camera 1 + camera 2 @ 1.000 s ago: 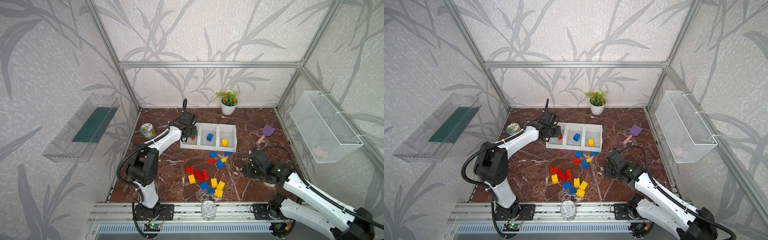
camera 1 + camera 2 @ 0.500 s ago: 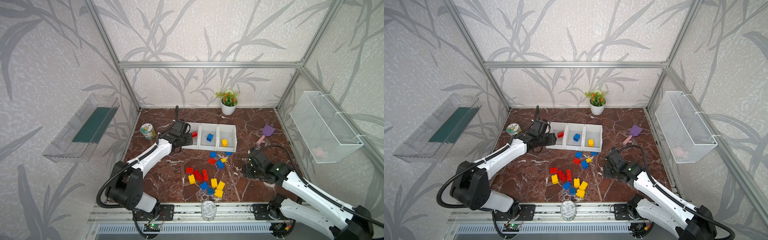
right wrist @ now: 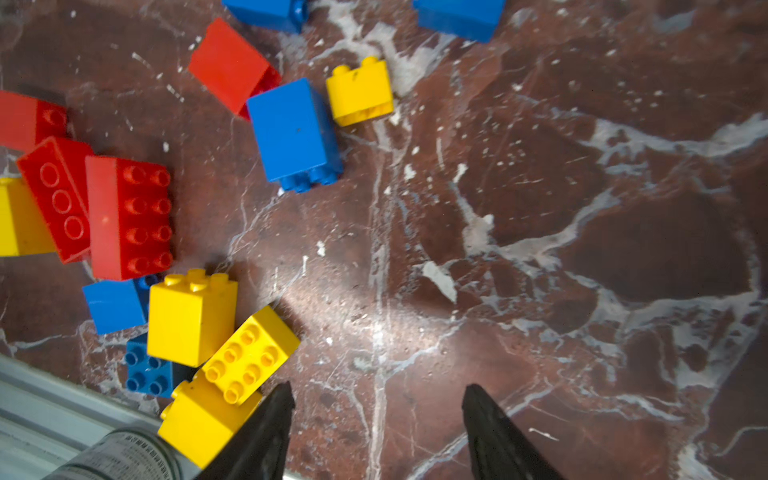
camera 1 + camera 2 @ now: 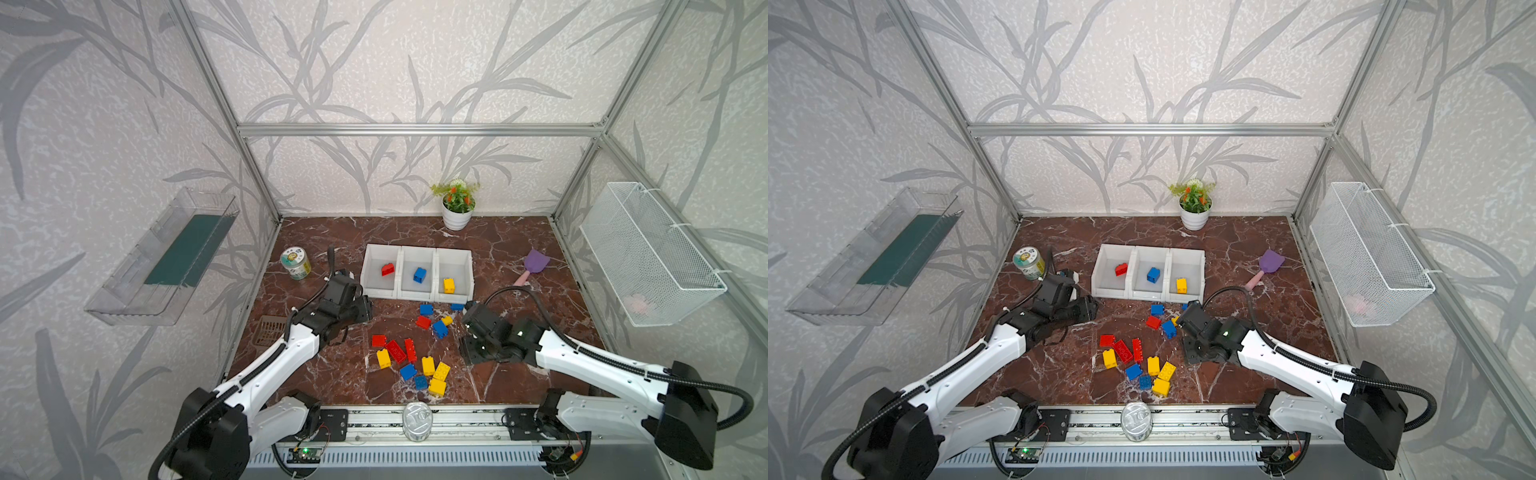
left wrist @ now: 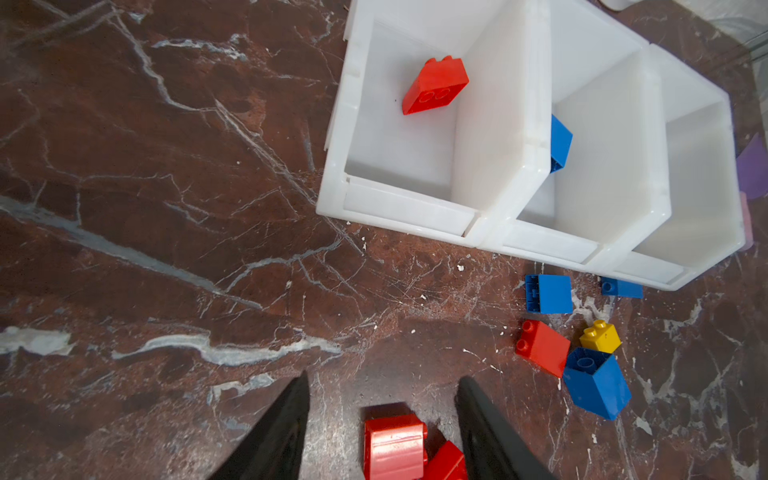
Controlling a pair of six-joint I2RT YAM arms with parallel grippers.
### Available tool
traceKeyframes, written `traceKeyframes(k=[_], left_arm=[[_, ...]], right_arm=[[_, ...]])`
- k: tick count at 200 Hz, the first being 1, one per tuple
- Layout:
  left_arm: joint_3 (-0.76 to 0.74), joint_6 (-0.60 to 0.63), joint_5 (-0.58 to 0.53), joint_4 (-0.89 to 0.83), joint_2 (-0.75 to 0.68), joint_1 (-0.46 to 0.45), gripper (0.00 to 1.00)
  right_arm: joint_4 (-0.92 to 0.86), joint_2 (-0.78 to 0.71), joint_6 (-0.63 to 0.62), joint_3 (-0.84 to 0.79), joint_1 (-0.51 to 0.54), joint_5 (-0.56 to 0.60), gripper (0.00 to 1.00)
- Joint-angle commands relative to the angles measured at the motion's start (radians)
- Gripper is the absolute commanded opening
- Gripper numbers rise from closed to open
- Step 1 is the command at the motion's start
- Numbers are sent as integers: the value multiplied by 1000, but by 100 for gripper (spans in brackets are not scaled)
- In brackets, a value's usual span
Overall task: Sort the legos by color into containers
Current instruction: 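Reach the right gripper down to the yellow bricks nearest the robot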
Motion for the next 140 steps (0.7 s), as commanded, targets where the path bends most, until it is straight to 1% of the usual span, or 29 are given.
traceKeyframes(k=[1,23,51,95,140], left_arm=[[-34,-47,-33,-3,-58,2,59],[-80,-65,-33,6,-106,2,59],[-127,-91,-43,4,-157,2,59],[-164,-110,-52,-10,-245,1,60],[-196,-119,-64,-16,-300,1,59]], right_arm=[[-10,34,95,38,73,28,66],[1,69,172,46,176,55,68],[-8,131,246,76,256,88,70],[-20,219,299,130,326,123,74],[-4,275,328,148,364,111,75]])
